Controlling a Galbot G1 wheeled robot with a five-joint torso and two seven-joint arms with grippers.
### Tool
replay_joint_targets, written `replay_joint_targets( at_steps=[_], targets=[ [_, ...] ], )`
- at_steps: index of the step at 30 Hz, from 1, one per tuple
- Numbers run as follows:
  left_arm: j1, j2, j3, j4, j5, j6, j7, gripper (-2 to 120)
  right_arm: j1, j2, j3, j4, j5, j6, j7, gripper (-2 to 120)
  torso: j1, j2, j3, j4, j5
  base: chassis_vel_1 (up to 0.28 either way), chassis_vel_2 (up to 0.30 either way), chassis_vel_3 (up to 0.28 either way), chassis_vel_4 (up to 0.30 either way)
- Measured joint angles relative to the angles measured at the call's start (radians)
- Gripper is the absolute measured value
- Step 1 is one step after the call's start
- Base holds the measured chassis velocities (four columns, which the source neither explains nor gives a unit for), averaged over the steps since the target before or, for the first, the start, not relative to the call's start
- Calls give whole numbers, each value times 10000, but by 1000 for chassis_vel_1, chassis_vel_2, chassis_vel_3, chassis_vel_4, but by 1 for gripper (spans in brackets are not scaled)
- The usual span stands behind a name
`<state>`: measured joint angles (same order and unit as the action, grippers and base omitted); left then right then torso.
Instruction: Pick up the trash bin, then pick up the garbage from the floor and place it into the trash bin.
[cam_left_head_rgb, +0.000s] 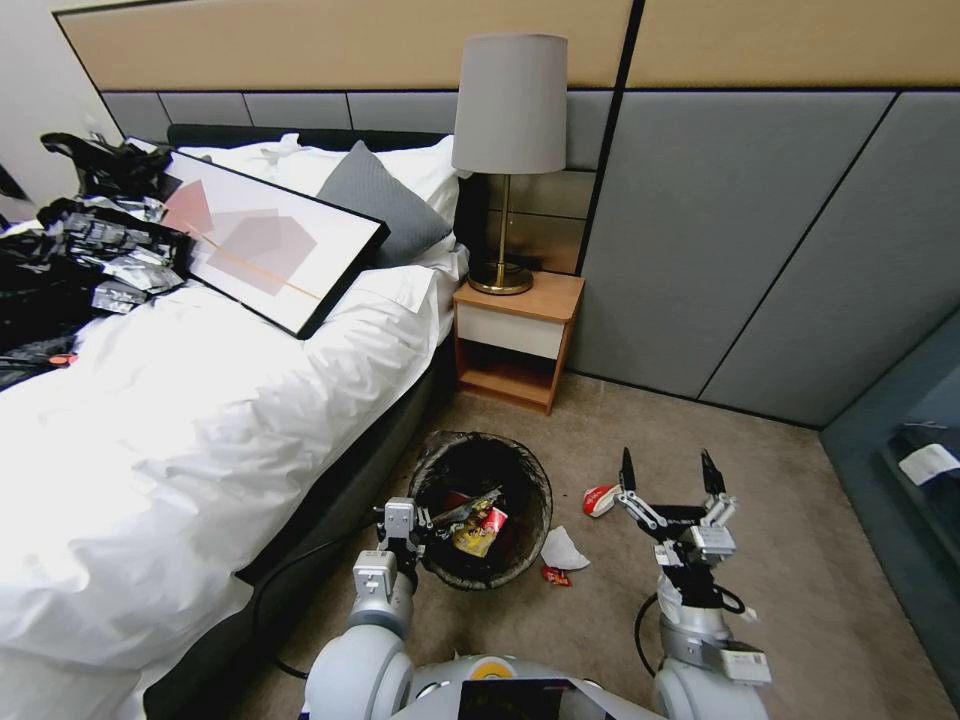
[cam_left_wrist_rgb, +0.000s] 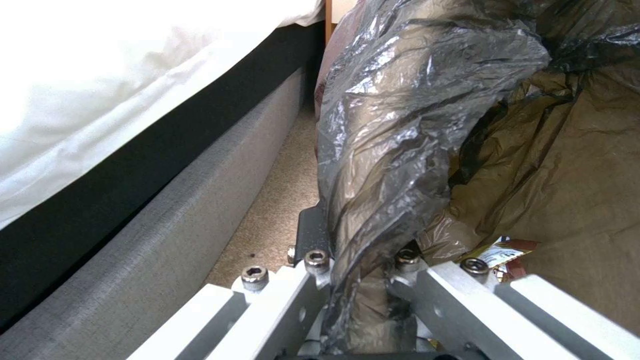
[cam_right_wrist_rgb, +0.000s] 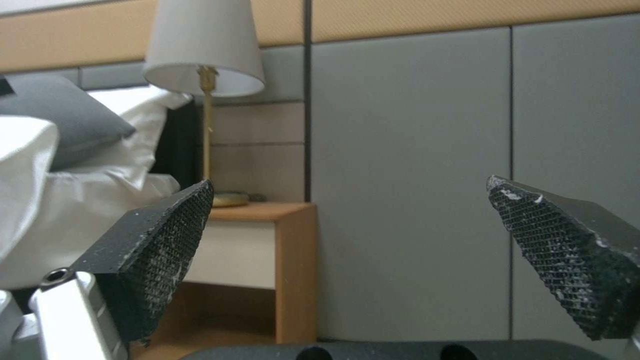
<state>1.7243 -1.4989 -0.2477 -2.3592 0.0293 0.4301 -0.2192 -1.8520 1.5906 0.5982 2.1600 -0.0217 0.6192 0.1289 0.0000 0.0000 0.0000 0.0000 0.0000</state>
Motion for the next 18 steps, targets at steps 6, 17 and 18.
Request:
replay_joint_targets(
  at_steps=[6, 17, 18],
  targets=[
    [6, 23, -8, -11, -8, -7, -22, 0, 55, -29, 54, -121, 112, 6, -15, 100, 0, 0, 0, 0, -1, 0, 0, 0, 0],
    [-2, 69, 44, -40, -15, -52, -61, 0, 1161, -582, 1, -523, 1349, -2393, 170, 100, 0, 0, 0, 1, 1, 0, 0, 0, 0],
    [-2, 69, 44, -40, -15, -52, -61, 0, 1161, -582, 1, -523, 1349, -2393, 170, 100, 0, 0, 0, 1, 1, 0, 0, 0, 0]
  ],
)
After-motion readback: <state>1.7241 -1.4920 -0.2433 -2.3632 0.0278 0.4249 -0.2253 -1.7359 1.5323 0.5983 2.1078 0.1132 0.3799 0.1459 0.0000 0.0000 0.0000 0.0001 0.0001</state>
